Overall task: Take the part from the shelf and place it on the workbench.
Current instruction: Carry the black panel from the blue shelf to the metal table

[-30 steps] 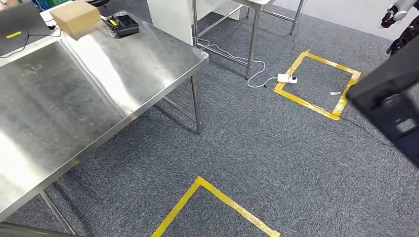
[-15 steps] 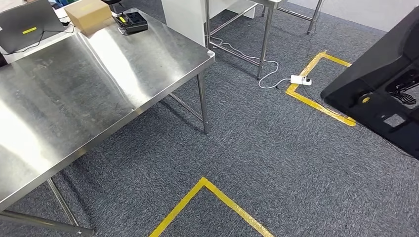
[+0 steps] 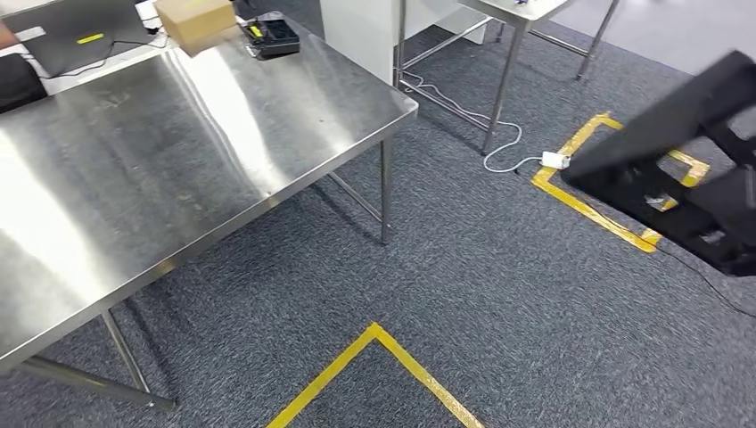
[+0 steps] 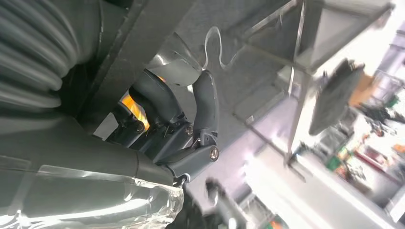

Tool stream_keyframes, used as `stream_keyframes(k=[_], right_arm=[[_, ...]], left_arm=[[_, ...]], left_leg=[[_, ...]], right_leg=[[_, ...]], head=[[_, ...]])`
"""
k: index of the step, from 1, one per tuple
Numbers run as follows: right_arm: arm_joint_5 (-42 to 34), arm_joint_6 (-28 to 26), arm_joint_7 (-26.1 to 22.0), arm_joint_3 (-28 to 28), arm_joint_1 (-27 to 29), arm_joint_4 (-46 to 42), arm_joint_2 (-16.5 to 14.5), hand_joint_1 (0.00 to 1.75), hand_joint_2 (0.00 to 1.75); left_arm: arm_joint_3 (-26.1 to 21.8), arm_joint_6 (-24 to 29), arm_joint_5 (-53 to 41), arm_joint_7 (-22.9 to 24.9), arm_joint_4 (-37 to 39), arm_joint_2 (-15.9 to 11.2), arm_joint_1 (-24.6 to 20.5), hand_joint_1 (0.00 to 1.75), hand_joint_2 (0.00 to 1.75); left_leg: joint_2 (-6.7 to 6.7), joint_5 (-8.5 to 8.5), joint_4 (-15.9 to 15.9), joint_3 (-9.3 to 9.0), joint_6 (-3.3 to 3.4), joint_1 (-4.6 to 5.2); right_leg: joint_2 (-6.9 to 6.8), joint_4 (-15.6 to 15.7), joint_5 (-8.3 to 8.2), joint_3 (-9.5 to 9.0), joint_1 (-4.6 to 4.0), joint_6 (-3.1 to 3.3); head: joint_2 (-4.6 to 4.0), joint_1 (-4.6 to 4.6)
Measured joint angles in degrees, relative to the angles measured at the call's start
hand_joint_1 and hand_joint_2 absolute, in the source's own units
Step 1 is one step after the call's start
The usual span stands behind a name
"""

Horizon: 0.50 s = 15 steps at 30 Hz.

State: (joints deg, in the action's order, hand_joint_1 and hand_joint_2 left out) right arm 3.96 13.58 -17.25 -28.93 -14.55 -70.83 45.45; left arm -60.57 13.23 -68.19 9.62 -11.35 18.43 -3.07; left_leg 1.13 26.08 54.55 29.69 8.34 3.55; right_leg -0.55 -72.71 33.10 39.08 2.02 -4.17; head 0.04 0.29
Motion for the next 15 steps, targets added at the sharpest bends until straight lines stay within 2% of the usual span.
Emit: stream_keyframes(k=[1, 2, 4, 5, 6, 7, 8, 9, 11, 13, 15], right_arm=[[0.21, -0.15, -0.08, 1.60, -1.16, 1.32, -0.01, 1.75, 1.75], [0.31, -0.23, -0.14, 2.76, -2.02, 2.30, 0.01, 1.75, 1.75], [0.34, -0.36, -0.22, 4.22, -3.56, 3.84, -0.07, 1.75, 1.75], [0.32, -0.44, -0.28, 4.81, -4.43, 4.60, -0.12, 1.75, 1.75], [0.31, -0.51, -0.33, 5.40, -5.02, 5.22, -0.23, 1.75, 1.75], [0.28, -0.61, -0.40, 5.92, -5.29, 5.73, -0.37, 1.75, 1.75], [0.27, -0.65, -0.46, 6.34, -5.38, 5.92, -0.40, 1.75, 1.75], [0.27, -0.65, -0.50, 6.75, -5.40, 6.01, -0.62, 1.75, 1.75], [0.43, -0.55, -0.64, 7.69, -6.66, 6.17, -0.89, 1.75, 1.75], [1.18, -0.84, -1.39, 9.22, -8.98, 6.88, -1.23, 1.75, 1.75], [2.23, -1.87, -2.74, 11.03, -11.00, 8.28, -2.07, 1.75, 1.75]], left_arm=[[0.00, 0.01, 0.00, 0.03, 0.01, 0.00, 0.00, 0.00, 0.00], [0.00, 0.02, 0.00, 0.04, 0.01, 0.00, 0.00, 0.00, 0.00], [0.00, 0.01, 0.00, 0.07, -0.01, -0.02, 0.02, 0.00, 0.00], [0.01, 0.02, -0.02, 0.07, -0.04, -0.04, 0.01, 0.00, 0.00], [0.01, 0.09, -0.04, 0.08, -0.09, -0.06, 0.02, 0.00, 0.00], [0.02, 0.22, -0.05, 0.09, -0.14, -0.08, 0.05, 0.00, 0.00], [0.02, 0.35, -0.08, 0.11, -0.17, -0.08, 0.07, 0.00, 0.00], [0.02, 0.50, -0.09, 0.15, -0.21, -0.13, 0.11, 0.00, 0.00], [0.02, 0.71, -0.11, 0.20, -0.27, -0.12, 0.09, 0.00, 0.00], [0.01, 0.95, -0.13, 0.17, -0.31, -0.07, 0.04, 0.00, 0.00], [0.01, 1.17, -0.11, 0.15, -0.33, -0.08, 0.05, 0.00, 0.00]], left_leg=[[-0.60, 0.11, 0.16, -0.04, -0.18, -0.11], [-1.29, 0.32, 0.51, -0.06, -0.49, -0.25], [-2.64, 1.25, 2.00, 0.23, -1.55, -0.61], [-3.21, 1.92, 3.18, 0.70, -2.15, -0.69], [-3.67, 2.44, 4.13, 1.27, -2.58, -0.68], [-3.99, 2.76, 4.82, 1.88, -2.83, -0.60], [-4.22, 2.91, 5.21, 2.32, -2.94, -0.56], [-4.30, 2.98, 5.30, 2.58, -3.06, -0.55], [-3.49, 4.11, 7.15, 3.52, -3.90, -0.71], [-2.23, 6.76, 12.89, 6.66, -4.92, -1.29], [-1.67, 8.80, 19.66, 11.13, -5.35, -1.90]], right_leg=[[0.02, -0.81, -0.32, 0.72, 0.20, -0.61], [0.02, 0.59, -1.59, 0.36, 0.49, -1.47], [0.52, 7.26, -5.00, -2.45, 1.28, -3.37], [0.93, 10.08, -5.95, -3.71, 1.49, -3.63], [1.21, 11.66, -6.28, -4.43, 1.55, -3.30], [1.30, 11.97, -6.01, -4.53, 1.45, -2.64], [0.98, 12.00, -5.94, -4.45, 1.31, -1.85], [0.61, 11.84, -5.88, -4.30, 1.39, -1.36], [0.13, 11.82, -5.81, -4.24, 1.55, -0.71], [-0.16, 11.90, -5.73, -4.37, 1.53, -0.22], [-0.43, 11.92, -5.57, -4.45, 1.32, 0.01]], head=[[0.00, -0.06], [0.00, -0.08], [0.00, -0.21], [0.00, -0.35], [0.00, -0.43], [0.00, -0.44], [0.00, -0.34], [0.00, -0.27], [0.00, -0.08], [0.00, 0.26], [0.00, 0.53]])
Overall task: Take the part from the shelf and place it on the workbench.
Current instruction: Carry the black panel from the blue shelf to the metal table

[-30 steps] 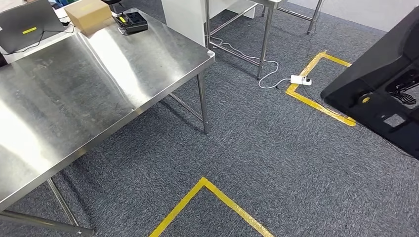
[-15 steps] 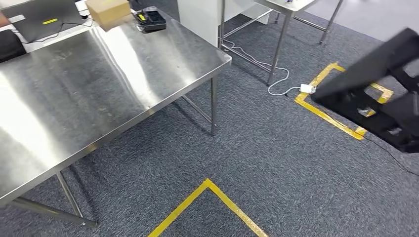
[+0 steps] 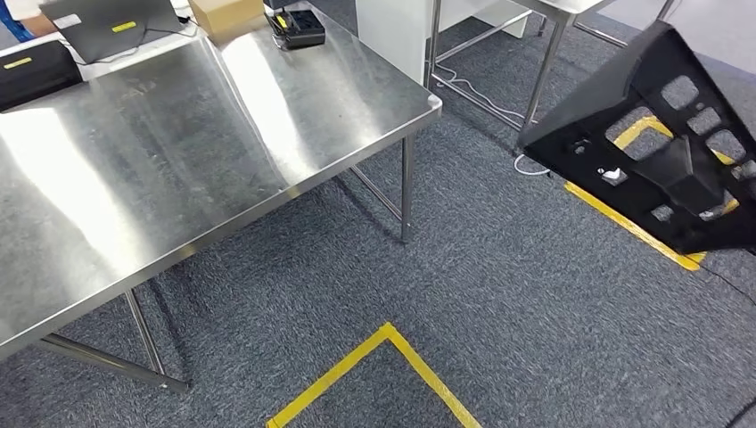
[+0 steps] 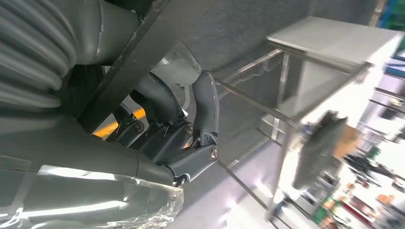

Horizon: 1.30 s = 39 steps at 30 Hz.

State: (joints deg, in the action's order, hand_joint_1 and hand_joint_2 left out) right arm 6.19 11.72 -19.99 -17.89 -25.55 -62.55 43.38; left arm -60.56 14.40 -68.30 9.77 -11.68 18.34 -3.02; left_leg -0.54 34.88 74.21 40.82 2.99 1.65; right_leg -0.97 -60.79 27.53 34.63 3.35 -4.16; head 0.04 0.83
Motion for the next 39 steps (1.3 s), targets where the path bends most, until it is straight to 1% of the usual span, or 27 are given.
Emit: stream_keyframes(k=[1, 2, 4, 5, 6, 8, 10, 11, 12, 14, 16, 17, 19, 20, 21, 23, 24, 26, 28, 30, 31, 32, 33, 35, 36, 37, 39], right_arm=[[0.43, -0.52, -0.58, 0.85, -0.60, 0.70, -0.49, 1.75, 1.75], [0.76, -0.86, -0.99, 1.62, -0.96, 1.26, -0.99, 1.75, 1.75], [1.40, -1.15, -1.56, 2.82, -1.72, 2.07, -1.83, 1.75, 1.75], [1.82, -1.29, -1.90, 3.43, -2.59, 2.68, -2.40, 1.75, 1.75], [2.30, -1.50, -2.33, 4.10, -3.77, 3.55, -3.05, 1.75, 1.75], [3.20, -2.08, -3.41, 5.86, -6.23, 5.87, -4.39, 1.75, 1.75], [3.67, -2.56, -4.35, 7.68, -7.89, 7.87, -5.18, 1.75, 1.75], [3.72, -2.74, -4.72, 8.45, -8.67, 8.74, -5.50, 1.75, 1.75], [3.70, -2.92, -4.99, 9.06, -9.47, 9.61, -5.80, 1.75, 1.75], [3.75, -3.30, -5.45, 10.14, -11.17, 11.50, -6.47, 1.75, 1.75], [4.31, -3.67, -5.80, 11.51, -12.89, 13.55, -7.41, 1.75, 1.75], [4.73, -3.86, -5.94, 12.36, -13.98, 14.64, -7.97, 1.75, 1.75], [5.47, -4.36, -6.19, 14.21, -17.02, 17.16, -9.13, 1.75, 1.75], [5.69, -4.65, -6.29, 15.14, -18.86, 18.65, -9.74, 1.75, 1.75], [5.89, -4.97, -6.37, 16.13, -20.70, 20.26, -10.27, 1.75, 1.75], [6.16, -5.48, -6.45, 18.12, -23.69, 23.18, -11.18, 1.75, 1.75], [6.21, -5.65, -6.46, 19.01, -24.78, 24.26, -11.44, 1.75, 1.75], [5.89, -5.82, -6.42, 20.33, -26.54, 25.80, -11.67, 1.75, 1.75], [5.25, -5.81, -6.37, 21.02, -27.59, 26.51, -11.33, 1.75, 1.75], [4.77, -5.67, -6.23, 21.41, -28.25, 26.78, -10.88, 1.75, 1.75], [4.64, -5.58, -6.11, 21.62, -28.54, 26.92, -10.76, 1.75, 1.75], [4.55, -5.51, -5.97, 21.85, -28.75, 27.04, -10.71, 1.75, 1.75], [4.51, -5.50, -5.85, 22.07, -28.88, 27.13, -10.71, 1.75, 1.75], [4.40, -5.70, -5.71, 22.37, -29.00, 27.21, -10.71, 1.75, 1.75], [4.30, -5.85, -5.72, 22.43, -29.02, 27.26, -10.71, 1.75, 1.75], [4.19, -6.05, -5.74, 22.47, -29.05, 27.32, -10.71, 1.75, 1.75], [4.20, -6.33, -5.80, 22.63, -29.07, 27.43, -10.94, 1.75, 1.75]], left_arm=[[-0.01, 0.08, 0.02, 0.00, -0.01, -0.01, 0.01, 0.00, 0.00], [-0.01, 0.14, 0.03, 0.00, -0.01, -0.01, 0.01, 0.00, 0.00], [-0.01, 0.27, 0.08, 0.04, -0.01, -0.01, 0.02, 0.00, 0.00], [-0.01, 0.38, 0.10, 0.09, -0.03, -0.03, 0.00, 0.00, 0.00], [-0.01, 0.51, 0.13, 0.17, -0.05, -0.06, -0.01, 0.00, 0.00], [-0.01, 0.81, 0.18, 0.37, -0.10, -0.10, -0.01, 0.00, 0.00], [-0.01, 1.08, 0.22, 0.55, -0.10, -0.08, -0.01, 0.00, 0.00], [-0.01, 1.20, 0.23, 0.63, -0.09, -0.05, -0.03, 0.00, 0.00], [-0.03, 1.32, 0.24, 0.70, -0.09, -0.02, -0.03, 0.00, 0.00], [-0.16, 1.62, 0.35, 0.87, -0.08, 0.04, -0.02, 0.00, 0.00], [-0.41, 2.22, 0.65, 1.04, -0.08, 0.04, 0.00, 0.00, 0.00], [-0.55, 2.60, 0.88, 1.11, -0.08, 0.04, 0.00, 0.00, 0.00], [-0.94, 3.20, 1.30, 1.20, -0.08, 0.04, 0.00, 0.00, 0.00], [-1.15, 3.42, 1.43, 1.19, -0.09, 0.00, -0.02, 0.00, 0.00], [-1.33, 3.60, 1.49, 1.17, -0.10, -0.03, -0.02, 0.00, 0.00], [-1.56, 4.01, 1.55, 1.00, -0.10, -0.07, 0.01, 0.00, 0.00], [-1.68, 4.16, 1.56, 0.88, -0.11, -0.09, 0.03, 0.00, 0.00], [-1.91, 4.26, 1.56, 0.55, -0.11, -0.15, 0.06, 0.00, 0.00], [-1.99, 4.12, 1.44, 0.27, -0.10, -0.17, 0.07, 0.00, 0.00], [-2.08, 3.84, 1.29, 0.13, -0.10, -0.16, 0.09, 0.00, 0.00], [-2.13, 3.72, 1.26, 0.05, -0.10, -0.16, 0.10, 0.00, 0.00], [-2.18, 3.63, 1.27, -0.05, -0.10, -0.16, 0.11, 0.00, 0.00], [-2.23, 3.55, 1.28, -0.18, -0.10, -0.16, 0.10, 0.00, 0.00], [-2.28, 3.50, 1.31, -0.40, -0.10, -0.19, 0.09, 0.00, 0.00], [-2.30, 3.50, 1.32, -0.47, -0.11, -0.21, 0.08, 0.00, 0.00], [-2.32, 3.54, 1.35, -0.51, -0.11, -0.24, 0.07, 0.00, 0.00], [-2.45, 3.79, 1.57, -0.44, -0.11, -0.26, 0.08, 0.00, 0.00]], left_leg=[[0.10, -0.26, 1.48, 1.46, 0.04, -0.12], [0.14, -1.65, 0.79, 1.84, 0.30, -0.10], [0.63, -6.47, -5.97, -0.56, 1.66, 0.35], [1.34, -8.29, -9.70, -2.23, 2.51, 0.71], [2.05, -9.33, -12.42, -3.50, 3.18, 1.05], [2.84, -9.41, -14.35, -4.36, 3.69, 1.44], [2.20, -10.01, -16.16, -5.58, 3.90, 1.33], [1.79, -10.51, -17.32, -6.41, 4.14, 1.20], [1.40, -11.00, -18.35, -7.22, 4.32, 1.06], [0.64, -11.35, -18.96, -7.75, 4.49, 0.97], [-0.25, -11.16, -18.78, -7.81, 4.27, 0.95], [-0.68, -10.98, -18.54, -7.81, 4.07, 0.94], [-1.48, -10.18, -17.35, -7.67, 3.40, 0.83], [-1.86, -9.63, -16.50, -7.35, 2.98, 0.91], [-2.20, -9.08, -15.57, -6.94, 2.65, 0.99], [-2.76, -8.55, -14.45, -6.11, 2.30, 1.15], [-3.03, -8.47, -14.16, -5.80, 2.28, 1.10], [-2.66, -7.77, -13.06, -5.06, 1.70, 1.00], [-1.16, -5.25, -8.42, -2.62, 0.56, 0.51], [-0.01, -2.46, -1.19, 1.56, -0.32, -0.27], [0.22, -2.14, 1.21, 3.20, -0.50, -0.56], [0.32, -2.90, 1.66, 3.88, -0.52, -0.73], [0.36, -4.62, -0.06, 3.43, -0.33, -0.79], [1.04, -8.85, -7.78, -0.03, 0.74, -0.48], [1.59, -10.07, -11.19, -1.70, 1.30, -0.25], [2.07, -10.58, -13.43, -2.80, 1.74, 0.01], [2.23, -10.37, -14.66, -3.33, 2.09, 0.30]], right_leg=[[-0.19, 0.01, 0.11, -0.09, -0.20, 0.14], [-0.46, 0.02, 0.24, -0.27, -0.44, 0.32], [-1.05, 0.19, 0.54, -0.83, -0.80, 0.73], [-1.30, 0.36, 0.65, -1.16, -1.04, 0.85], [-1.46, 0.62, 0.70, -1.43, -1.16, 0.92], [-1.84, 1.26, 0.62, -1.82, -1.35, 0.78], [-2.13, 1.77, 0.61, -2.30, -1.50, 0.55], [-1.80, 1.07, 1.03, -2.15, -1.60, 0.62], [-1.20, -0.73, 1.82, -1.43, -1.69, 0.81], [0.11, -7.46, 4.32, 2.17, -1.63, 1.27], [0.49, -12.53, 5.37, 5.68, -1.58, 0.87], [0.50, -12.26, 4.56, 6.12, -1.51, 0.30], [0.83, -5.72, 0.80, 3.77, -1.07, -1.26], [1.35, -2.58, -0.66, 2.27, -0.91, -1.74], [1.89, -0.33, -1.53, 1.20, -0.78, -1.67], [2.39, 0.17, -1.49, 0.94, -0.96, -0.56], [2.14, 0.22, -1.44, 1.06, -0.83, 0.06], [1.42, 0.24, -1.36, 1.03, -0.67, 0.77], [0.66, 0.36, -1.24, 0.78, -0.60, 1.28], [-0.06, 0.39, -1.08, 0.65, -0.65, 1.55], [-0.35, 0.39, -0.99, 0.60, -0.70, 1.65], [-0.60, 0.40, -0.87, 0.49, -0.76, 1.70], [-0.83, 0.42, -0.76, 0.32, -0.83, 1.75], [-1.23, 0.59, -0.51, -0.21, -0.97, 1.72], [-1.41, 0.81, -0.41, -0.47, -1.13, 1.66], [-1.62, 1.05, -0.35, -0.69, -1.23, 1.56], [-2.09, 1.74, -0.34, -1.15, -1.42, 1.20]], head=[[0.00, 0.10], [0.00, 0.14], [0.00, 0.20], [0.00, 0.13], [0.00, 0.06], [0.00, 0.03], [0.00, 0.01], [0.00, -0.03], [0.00, -0.16], [0.00, -0.49], [0.00, -0.83], [0.00, -0.88], [0.00, -0.98], [0.00, -1.08], [0.00, -1.13], [0.00, -1.03], [0.00, -0.90], [0.00, -0.72], [0.00, -0.31], [0.00, -0.05], [0.00, -0.03], [0.00, -0.02], [0.00, 0.01], [0.00, 0.03], [0.00, 0.01], [0.00, 0.01], [0.00, -0.01]])
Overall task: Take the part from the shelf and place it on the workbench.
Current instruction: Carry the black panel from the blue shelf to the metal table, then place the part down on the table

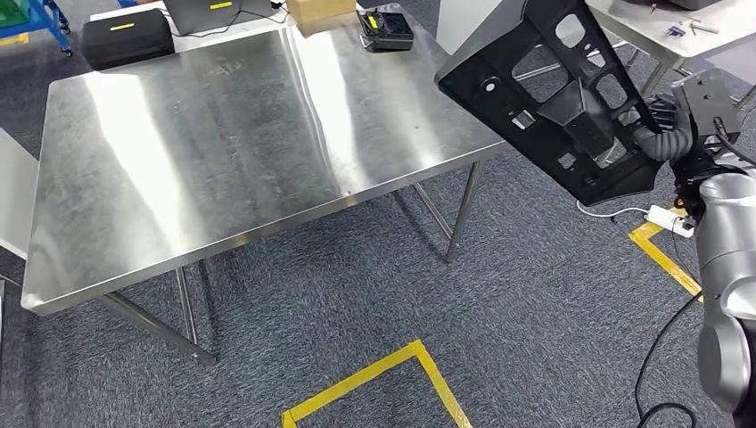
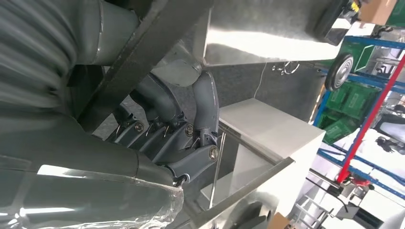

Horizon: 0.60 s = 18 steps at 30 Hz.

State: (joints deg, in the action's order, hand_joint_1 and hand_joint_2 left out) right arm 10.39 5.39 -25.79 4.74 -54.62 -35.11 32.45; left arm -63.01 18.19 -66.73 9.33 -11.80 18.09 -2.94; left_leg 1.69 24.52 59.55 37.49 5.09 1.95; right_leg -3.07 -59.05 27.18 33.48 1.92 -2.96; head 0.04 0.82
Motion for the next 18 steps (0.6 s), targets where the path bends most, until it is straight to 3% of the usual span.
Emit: stream_keyframes(k=[3, 6, 7, 8, 9, 11, 12, 14, 16, 18], right_arm=[[1.18, -0.55, 0.04, 0.95, -1.14, 0.64, -1.15, 1.75, 1.75], [2.87, -1.73, 0.57, 2.57, -4.17, 2.96, -3.31, 1.75, 1.75], [3.31, -2.05, 0.74, 3.10, -5.00, 3.77, -4.07, 1.75, 1.75], [3.74, -2.30, 0.90, 3.59, -5.70, 4.46, -4.77, 1.75, 1.75], [4.19, -2.52, 1.05, 4.07, -6.48, 5.07, -5.46, 1.75, 1.75], [5.11, -2.95, 1.54, 5.03, -8.58, 6.10, -6.74, 1.75, 1.75], [5.49, -3.11, 1.83, 5.44, -9.84, 6.56, -7.30, 1.75, 1.75], [6.03, -3.40, 2.45, 6.12, -12.02, 7.33, -8.16, 1.75, 1.75], [6.31, -3.58, 2.83, 6.68, -13.30, 7.80, -8.96, 1.75, 1.75], [6.42, -3.62, 2.93, 7.07, -14.10, 8.16, -9.72, 1.75, 1.75]], left_arm=[[-0.31, 0.95, 0.51, 0.36, 0.02, 0.08, -0.01, 0.00, 0.00], [-0.40, 1.66, 0.63, 0.78, 0.02, 0.16, -0.05, 0.00, 0.00], [-0.41, 1.72, 0.62, 0.88, 0.02, 0.16, -0.05, 0.00, 0.00], [-0.42, 1.72, 0.57, 0.94, 0.02, 0.17, -0.05, 0.00, 0.00], [-0.42, 1.72, 0.49, 0.98, 0.03, 0.17, -0.06, 0.00, 0.00], [-0.42, 1.72, 0.28, 0.94, 0.03, 0.18, -0.06, 0.00, 0.00], [-0.42, 1.72, 0.16, 0.85, 0.03, 0.17, -0.08, 0.00, 0.00], [-0.42, 1.72, -0.10, 0.68, 0.02, 0.15, -0.05, 0.00, 0.00], [-0.42, 1.71, -0.29, 0.62, 0.00, 0.09, 0.01, 0.00, 0.00], [-0.42, 1.74, -0.33, 0.54, 0.00, 0.03, 0.00, 0.00, 0.00]], left_leg=[[-0.81, -0.98, -2.52, -1.86, 0.65, -0.32], [-1.38, -1.38, -3.48, -2.95, 1.09, -0.29], [-1.73, -1.29, -3.44, -3.02, 1.10, -0.29], [-2.18, -1.20, -3.37, -3.08, 1.08, -0.29], [-2.72, -1.06, -3.18, -3.12, 0.98, -0.30], [-3.77, -0.48, -2.21, -2.99, 0.48, -0.35], [-4.29, -0.04, -1.43, -2.70, 0.14, -0.25], [-5.09, 0.56, -0.36, -2.04, -0.37, -0.10], [-5.47, 0.75, -0.01, -1.70, -0.58, -0.10], [-4.51, 1.89, 1.59, -0.96, -1.31, -0.23]], right_leg=[[0.63, -1.24, 0.85, 0.27, -0.41, -0.25], [2.39, -11.18, 4.70, 5.24, -0.42, 0.62], [2.62, -14.10, 5.47, 7.01, -0.44, 0.53], [2.73, -15.08, 5.34, 7.91, -0.43, 0.16], [2.83, -13.89, 4.29, 7.71, -0.36, -0.43], [3.27, -6.66, 0.73, 4.74, 0.06, -1.64], [3.53, -3.26, -0.60, 3.16, 0.15, -1.83], [3.70, -0.38, -1.45, 1.68, 0.02, -1.20], [3.18, -0.39, -1.46, 1.58, -0.04, -0.36], [2.78, -0.30, -1.44, 1.41, 0.31, 0.16]], head=[[0.01, -0.31], [0.00, -0.74], [0.00, -0.86], [0.00, -0.92], [0.00, -1.01], [0.00, -1.15], [0.00, -1.23], [0.00, -1.17], [0.00, -1.11], [0.00, -0.91]])
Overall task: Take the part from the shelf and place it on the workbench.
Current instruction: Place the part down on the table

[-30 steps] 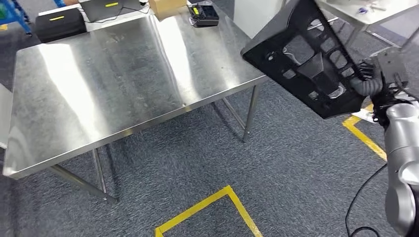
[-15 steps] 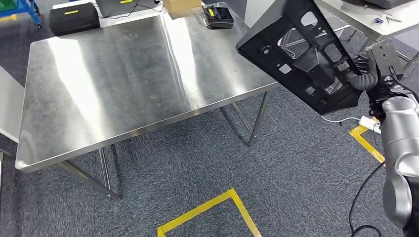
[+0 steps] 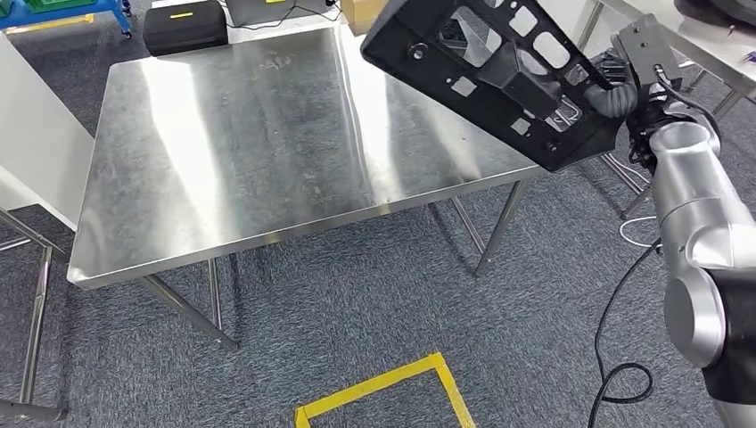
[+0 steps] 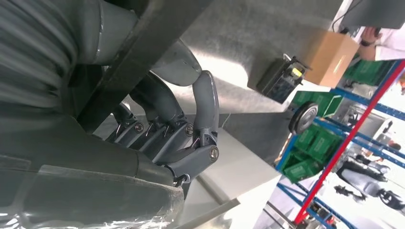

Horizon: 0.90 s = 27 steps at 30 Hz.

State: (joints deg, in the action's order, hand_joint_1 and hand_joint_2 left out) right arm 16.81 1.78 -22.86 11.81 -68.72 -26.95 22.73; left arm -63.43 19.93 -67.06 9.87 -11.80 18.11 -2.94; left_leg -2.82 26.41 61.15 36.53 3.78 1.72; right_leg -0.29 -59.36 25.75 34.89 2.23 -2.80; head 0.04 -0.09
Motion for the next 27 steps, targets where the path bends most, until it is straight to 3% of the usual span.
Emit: stream_keyframes(k=[3, 4, 5, 6, 7, 8, 10, 12, 15, 17, 19, 20, 21, 22, 24, 25, 27], right_arm=[[0.02, -0.03, 0.03, 0.33, -0.79, 0.36, -0.57, 1.75, 1.75], [0.03, -0.03, 0.03, 0.43, -0.92, 0.50, -0.68, 1.75, 1.75], [0.03, -0.03, 0.04, 0.52, -0.97, 0.65, -0.80, 1.75, 1.75], [0.04, -0.03, 0.04, 0.64, -0.99, 0.78, -0.93, 1.75, 1.75], [0.04, -0.03, 0.04, 0.76, -1.00, 0.86, -1.05, 1.75, 1.75], [0.04, -0.03, 0.04, 0.88, -1.05, 0.91, -1.17, 1.75, 1.75], [0.04, -0.04, 0.03, 1.00, -1.37, 0.99, -1.28, 1.75, 1.75], [0.04, -0.05, 0.03, 1.07, -1.79, 1.13, -1.35, 1.75, 1.75], [0.04, -0.08, 0.04, 1.23, -1.99, 1.26, -1.47, 1.75, 1.75], [-0.02, -0.10, 0.03, 1.31, -2.10, 1.43, -1.19, 1.75, 1.75], [-0.11, -0.10, 0.02, 1.32, -2.05, 1.70, -0.54, 1.75, 1.75], [-0.15, -0.10, 0.02, 1.32, -1.93, 1.85, -0.15, 1.75, 1.75], [-0.16, -0.11, 0.02, 1.32, -1.82, 1.96, 0.20, 1.75, 1.75], [-0.14, -0.11, 0.02, 1.32, -1.77, 2.03, 0.52, 1.75, 1.75], [0.07, -0.11, 0.29, 1.32, -2.01, 2.06, 1.01, 1.75, 1.75], [0.24, -0.10, 0.60, 1.32, -2.35, 2.08, 1.17, 1.75, 1.75], [0.56, -0.03, 1.27, 1.33, -3.18, 2.10, 1.23, 1.75, 1.75]], left_arm=[[0.00, -0.02, 0.00, -0.12, 0.02, -0.03, 0.00, 0.00, 0.00], [0.00, -0.04, 0.00, -0.13, 0.02, -0.04, 0.01, 0.00, 0.00], [0.00, -0.03, 0.00, -0.13, 0.02, -0.04, 0.01, 0.00, 0.00], [0.00, -0.03, 0.00, -0.14, 0.02, -0.04, 0.02, 0.00, 0.00], [0.00, -0.03, 0.00, -0.16, 0.02, -0.04, 0.02, 0.00, 0.00], [0.00, -0.03, 0.00, -0.17, 0.02, -0.04, 0.01, 0.00, 0.00], [0.00, -0.03, -0.01, -0.21, 0.02, -0.05, -0.01, 0.00, 0.00], [0.00, -0.01, -0.01, -0.23, 0.02, -0.05, 0.00, 0.00, 0.00], [0.00, 0.01, 0.00, -0.24, 0.02, -0.02, 0.00, 0.00, 0.00], [0.00, -0.02, -0.01, -0.48, 0.02, 0.00, -0.03, 0.00, 0.00], [0.00, -0.19, -0.07, -1.14, 0.02, 0.01, -0.04, 0.00, 0.00], [0.00, -0.40, -0.10, -1.56, 0.02, 0.01, -0.03, 0.00, 0.00], [0.00, -0.67, -0.14, -1.96, 0.02, 0.01, -0.02, 0.00, 0.00], [0.00, -0.98, -0.17, -2.29, 0.02, 0.01, -0.01, 0.00, 0.00], [0.00, -1.58, -0.22, -2.64, 0.02, 0.00, -0.02, 0.00, 0.00], [0.00, -1.77, -0.28, -2.74, 0.02, -0.01, -0.02, 0.00, 0.00], [0.00, -1.94, -0.52, -2.89, 0.02, -0.04, 0.00, 0.00, 0.00]], left_leg=[[2.11, 4.61, 9.36, 4.95, -1.48, -0.90], [2.35, 5.65, 12.72, 6.96, -1.75, -1.21], [2.47, 5.64, 14.48, 8.27, -1.92, -1.43], [2.54, 4.53, 14.09, 8.50, -1.98, -1.59], [2.71, 2.48, 11.34, 7.46, -1.88, -1.68], [3.13, 0.08, 7.14, 5.54, -1.63, -1.70], [4.17, -2.41, 0.33, 2.17, -1.07, -1.34], [4.36, -2.25, -1.42, 1.32, -0.66, -0.85], [3.37, -2.71, -2.86, 0.21, 0.48, -0.81], [2.69, -3.17, -3.94, -0.74, 1.35, -0.88], [1.77, -3.13, -4.05, -0.94, 1.79, -0.68], [1.23, -3.06, -4.02, -0.99, 1.87, -0.62], [0.68, -2.99, -3.98, -1.06, 1.90, -0.55], [0.13, -2.87, -3.88, -1.17, 1.87, -0.49], [-0.85, -2.39, -3.31, -1.22, 1.62, -0.40], [-1.25, -2.06, -2.85, -1.07, 1.39, -0.28], [-1.76, -1.60, -2.20, -0.65, 1.04, -0.07]], right_leg=[[-0.55, 0.03, 0.19, -0.17, 0.16, 0.60], [-0.76, 0.02, 0.26, -0.20, 0.15, 0.69], [-1.01, 0.02, 0.37, -0.26, 0.15, 0.75], [-1.22, 0.03, 0.47, -0.38, 0.15, 0.79], [-1.44, 0.04, 0.62, -0.59, 0.16, 0.76], [-1.65, 0.09, 0.79, -0.87, 0.17, 0.69], [-2.04, 0.25, 1.13, -1.36, -0.08, 0.37], [-2.53, 0.58, 1.32, -1.63, -0.37, -0.12], [-2.52, 0.54, 1.79, -1.87, -0.69, -0.92], [-1.11, -3.88, 3.82, 0.27, -0.68, -0.35], [-0.06, -11.54, 6.59, 4.55, -0.76, 0.26], [0.12, -14.29, 7.22, 6.39, -0.84, 0.14], [0.21, -14.99, 6.88, 7.23, -0.91, -0.23], [0.28, -13.14, 5.50, 6.77, -0.96, -0.77], [0.93, -5.22, 1.59, 3.51, -0.88, -1.66], [1.26, -1.79, 0.06, 1.94, -0.94, -1.71], [1.60, 0.85, -1.04, 0.68, -1.06, -1.17]], head=[[0.00, 0.73], [0.00, 0.76], [0.00, 0.77], [0.00, 0.82], [0.00, 0.86], [0.00, 0.91], [0.00, 0.93], [0.00, 0.87], [0.00, 0.69], [0.00, 0.48], [0.00, 0.20], [0.00, 0.04], [0.00, -0.09], [0.00, -0.17], [0.00, -0.34], [0.00, -0.44], [0.00, -0.53]])
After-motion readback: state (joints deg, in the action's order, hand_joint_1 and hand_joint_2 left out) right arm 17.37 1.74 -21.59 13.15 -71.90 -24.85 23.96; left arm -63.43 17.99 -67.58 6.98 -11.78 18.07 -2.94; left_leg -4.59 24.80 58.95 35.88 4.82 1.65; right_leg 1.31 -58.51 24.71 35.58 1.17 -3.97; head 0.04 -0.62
